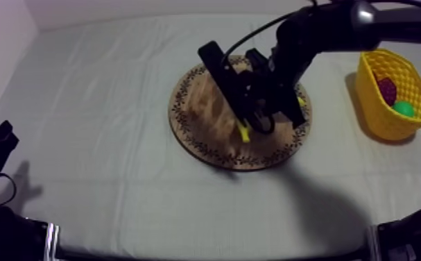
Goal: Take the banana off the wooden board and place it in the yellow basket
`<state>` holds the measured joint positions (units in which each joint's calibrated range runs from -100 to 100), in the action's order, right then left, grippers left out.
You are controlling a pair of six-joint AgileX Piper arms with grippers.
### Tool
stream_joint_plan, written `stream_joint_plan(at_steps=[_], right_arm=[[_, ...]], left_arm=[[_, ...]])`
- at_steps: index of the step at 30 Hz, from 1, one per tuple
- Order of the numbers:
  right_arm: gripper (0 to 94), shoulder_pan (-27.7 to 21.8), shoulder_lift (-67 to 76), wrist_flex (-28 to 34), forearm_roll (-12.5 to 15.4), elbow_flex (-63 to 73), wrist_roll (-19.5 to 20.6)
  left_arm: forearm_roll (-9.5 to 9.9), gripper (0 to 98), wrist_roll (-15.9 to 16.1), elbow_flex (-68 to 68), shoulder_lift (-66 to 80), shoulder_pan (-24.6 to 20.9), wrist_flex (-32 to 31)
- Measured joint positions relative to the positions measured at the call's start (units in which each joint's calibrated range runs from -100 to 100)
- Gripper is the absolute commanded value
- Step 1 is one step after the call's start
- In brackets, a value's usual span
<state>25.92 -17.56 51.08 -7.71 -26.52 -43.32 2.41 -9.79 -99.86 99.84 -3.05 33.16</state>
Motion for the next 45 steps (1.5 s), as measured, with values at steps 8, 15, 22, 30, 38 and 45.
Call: stream_joint_plan(at_steps=[8, 15, 22, 30, 38, 45], right_arm=[[21.1, -0.2, 7.3, 9.1, 2.2, 6.6, -2.2], [20.8, -0.3, 12.5, 18.6, 4.1, 15.5, -2.6], [19.5, 0.2, 14.9, 23.0, 4.3, 17.5, -0.9], [20.4, -0.8, 14.4, 23.1, 3.8, 17.6, 2.5], [22.0, -4.8, 15.0, 23.3, 3.6, 18.7, 7.8], [20.6, -11.1, 17.5, 26.1, 2.9, 16.7, 11.6]], left_arm=[[0.00, 0.1, 0.0, 0.0, 0.0, 0.0, 0.0], [0.00, 0.1, 0.0, 0.0, 0.0, 0.0, 0.0], [0.00, 0.1, 0.0, 0.0, 0.0, 0.0, 0.0], [0.00, 0.1, 0.0, 0.0, 0.0, 0.0, 0.0], [0.00, 0.1, 0.0, 0.0, 0.0, 0.0, 0.0], [0.00, 0.1, 0.0, 0.0, 0.0, 0.0, 0.0]])
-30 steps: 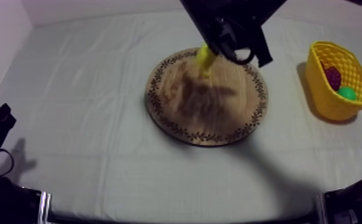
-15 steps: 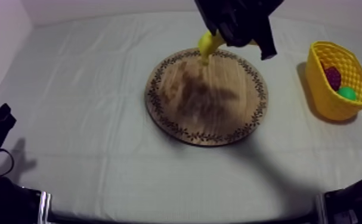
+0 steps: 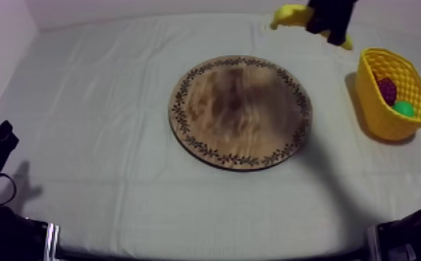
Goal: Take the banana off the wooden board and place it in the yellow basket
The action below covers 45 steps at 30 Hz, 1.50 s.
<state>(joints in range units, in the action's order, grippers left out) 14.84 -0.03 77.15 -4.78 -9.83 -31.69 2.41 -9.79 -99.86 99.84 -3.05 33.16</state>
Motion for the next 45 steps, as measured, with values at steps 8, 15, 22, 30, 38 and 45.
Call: stream_joint_plan(at_steps=[8, 15, 22, 30, 38, 45], right_arm=[[21.1, -8.3, 2.6, 0.8, -2.7, -5.0, 4.5], [22.8, -16.1, 4.0, 2.1, -3.7, -7.4, 7.4], [23.7, -22.6, 4.1, 3.3, -3.7, -8.5, 9.2], [24.1, -26.4, 3.1, 3.4, -3.9, -9.4, 10.1], [26.3, -26.7, -0.2, 0.0, -3.2, -13.1, 10.9], [31.3, -27.2, -5.6, -5.0, -2.1, -14.5, 11.4]], left_arm=[[0.00, 0.1, 0.0, 0.0, 0.0, 0.0, 0.0], [0.00, 0.1, 0.0, 0.0, 0.0, 0.0, 0.0], [0.00, 0.1, 0.0, 0.0, 0.0, 0.0, 0.0], [0.00, 0.1, 0.0, 0.0, 0.0, 0.0, 0.0], [0.00, 0.1, 0.0, 0.0, 0.0, 0.0, 0.0], [0.00, 0.1, 0.0, 0.0, 0.0, 0.0, 0.0]])
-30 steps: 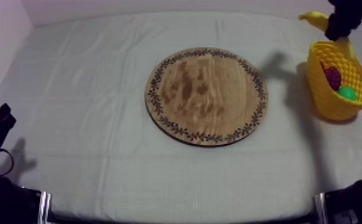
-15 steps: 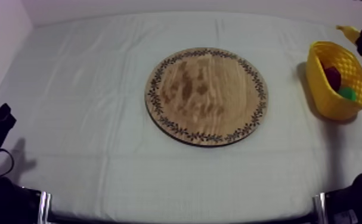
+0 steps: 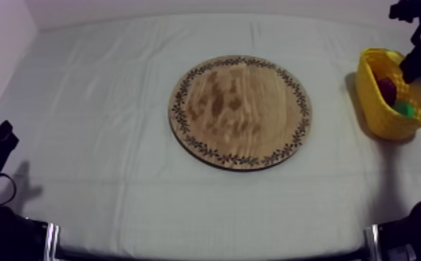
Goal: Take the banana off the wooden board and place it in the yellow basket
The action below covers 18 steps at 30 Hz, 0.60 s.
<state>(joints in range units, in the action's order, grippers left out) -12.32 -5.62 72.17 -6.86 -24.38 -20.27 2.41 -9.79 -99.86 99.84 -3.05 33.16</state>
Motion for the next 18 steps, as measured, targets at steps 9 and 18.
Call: stream_joint_plan(at_steps=[9, 18], right_arm=[[61.2, -0.8, -5.2, -0.9, 1.0, 0.2, 1.0], [78.4, -0.6, -5.7, -0.8, 1.1, 0.5, 1.6]], left_arm=[[0.00, 0.1, 0.0, 0.0, 0.0, 0.0, 0.0], [0.00, 0.1, 0.0, 0.0, 0.0, 0.0, 0.0]])
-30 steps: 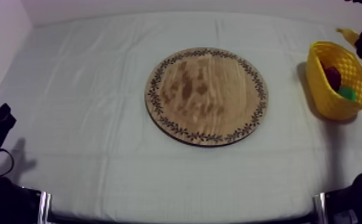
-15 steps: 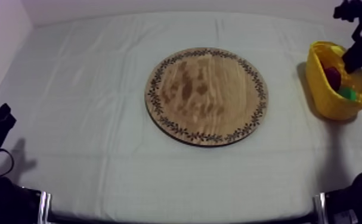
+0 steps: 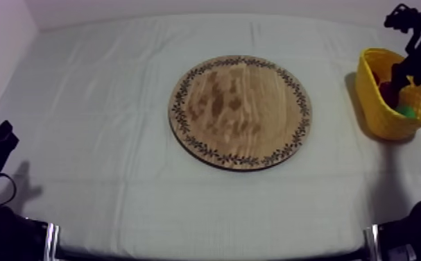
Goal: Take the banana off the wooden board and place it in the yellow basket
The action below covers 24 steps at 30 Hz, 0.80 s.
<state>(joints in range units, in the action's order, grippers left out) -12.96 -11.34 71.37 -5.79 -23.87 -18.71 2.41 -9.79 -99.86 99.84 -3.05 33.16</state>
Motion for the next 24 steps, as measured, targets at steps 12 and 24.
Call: stream_joint_plan(at_steps=[12, 24], right_arm=[[48.1, -1.3, 6.8, 1.3, 1.3, 0.8, -1.8], [27.4, -1.8, 22.5, 0.0, 1.6, -3.7, -3.7]], left_arm=[[0.00, 0.1, 0.0, 0.0, 0.0, 0.0, 0.0], [0.00, 0.1, 0.0, 0.0, 0.0, 0.0, 0.0]])
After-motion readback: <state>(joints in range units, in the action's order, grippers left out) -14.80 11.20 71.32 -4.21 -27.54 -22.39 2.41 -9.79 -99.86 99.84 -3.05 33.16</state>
